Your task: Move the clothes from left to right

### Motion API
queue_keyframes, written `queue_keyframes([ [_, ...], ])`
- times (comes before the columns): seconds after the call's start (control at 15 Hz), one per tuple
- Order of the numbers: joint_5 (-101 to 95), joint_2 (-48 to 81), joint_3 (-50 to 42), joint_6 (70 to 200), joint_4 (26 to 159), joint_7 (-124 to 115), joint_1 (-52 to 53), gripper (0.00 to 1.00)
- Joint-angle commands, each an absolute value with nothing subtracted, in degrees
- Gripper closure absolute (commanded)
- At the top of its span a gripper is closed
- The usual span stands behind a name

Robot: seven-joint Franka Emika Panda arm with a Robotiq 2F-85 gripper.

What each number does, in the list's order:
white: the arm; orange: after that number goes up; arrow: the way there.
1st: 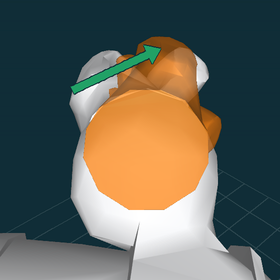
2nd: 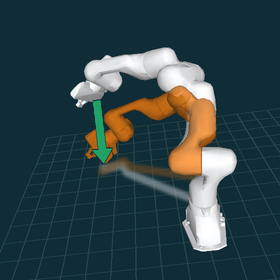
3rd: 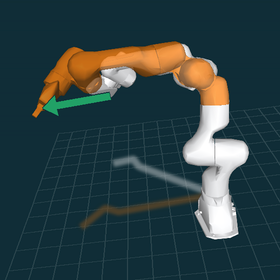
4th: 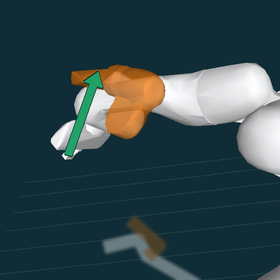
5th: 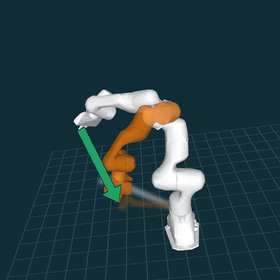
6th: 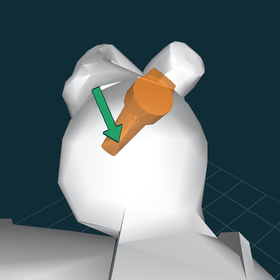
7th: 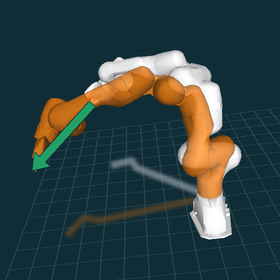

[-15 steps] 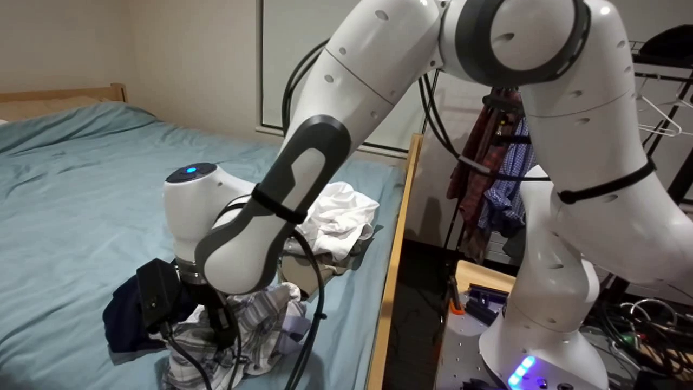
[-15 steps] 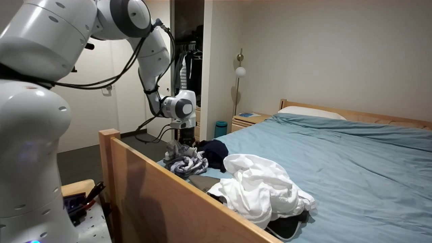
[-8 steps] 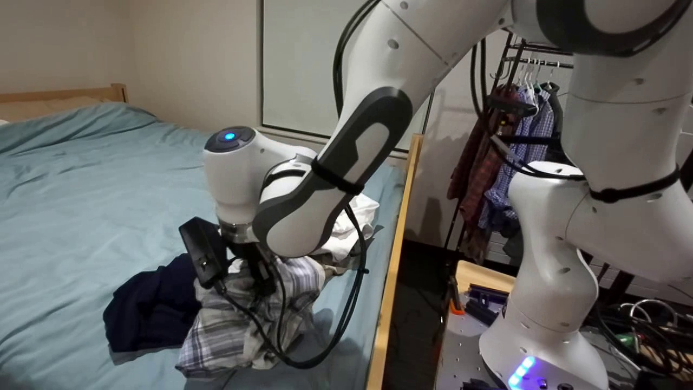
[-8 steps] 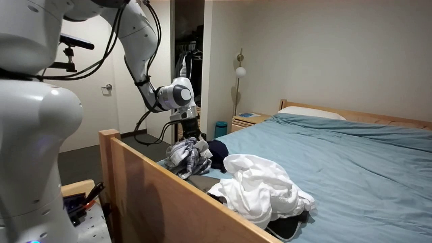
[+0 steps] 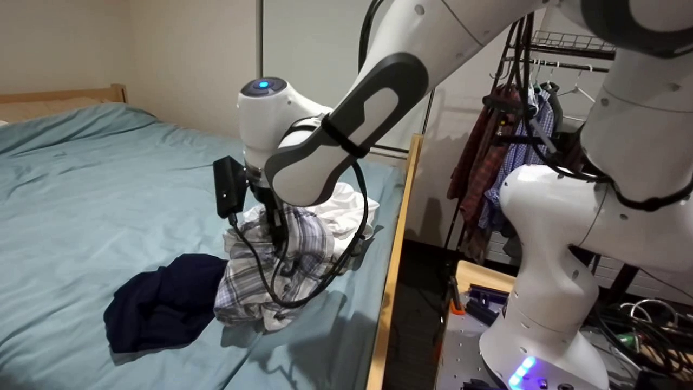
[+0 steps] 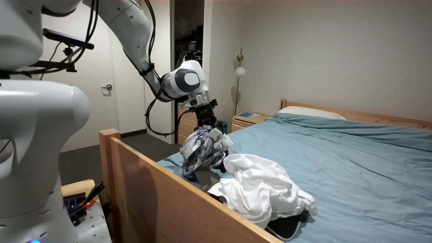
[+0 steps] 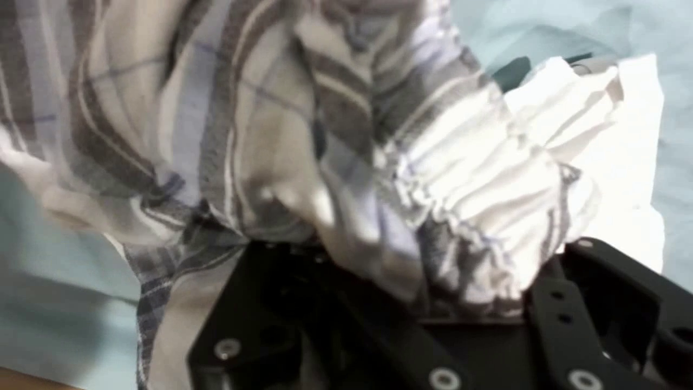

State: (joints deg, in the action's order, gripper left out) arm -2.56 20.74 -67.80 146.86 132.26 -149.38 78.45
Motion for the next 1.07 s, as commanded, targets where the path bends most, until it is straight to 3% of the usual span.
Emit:
queue_keyframes([
  [0.0, 8.41, 26.67, -83.42, 147.47, 133.25, -149.36, 92.3, 0.96],
  [0.2, 3.79, 25.92, -95.41, 147.4, 136.38, -149.19, 105.11, 0.96],
  [0.27, 6.52, 25.48, -89.14, 146.75, 134.2, -148.55, 98.08, 0.96],
  [0.4, 7.08, 26.27, -93.3, 146.68, 135.36, -147.63, 103.22, 0.96],
  [0.73, 7.14, 26.44, -93.73, 146.68, 135.86, -147.52, 103.92, 0.96],
  [1.0, 11.34, 21.97, -108.74, 141.43, 134.51, -137.21, 115.91, 0.96],
])
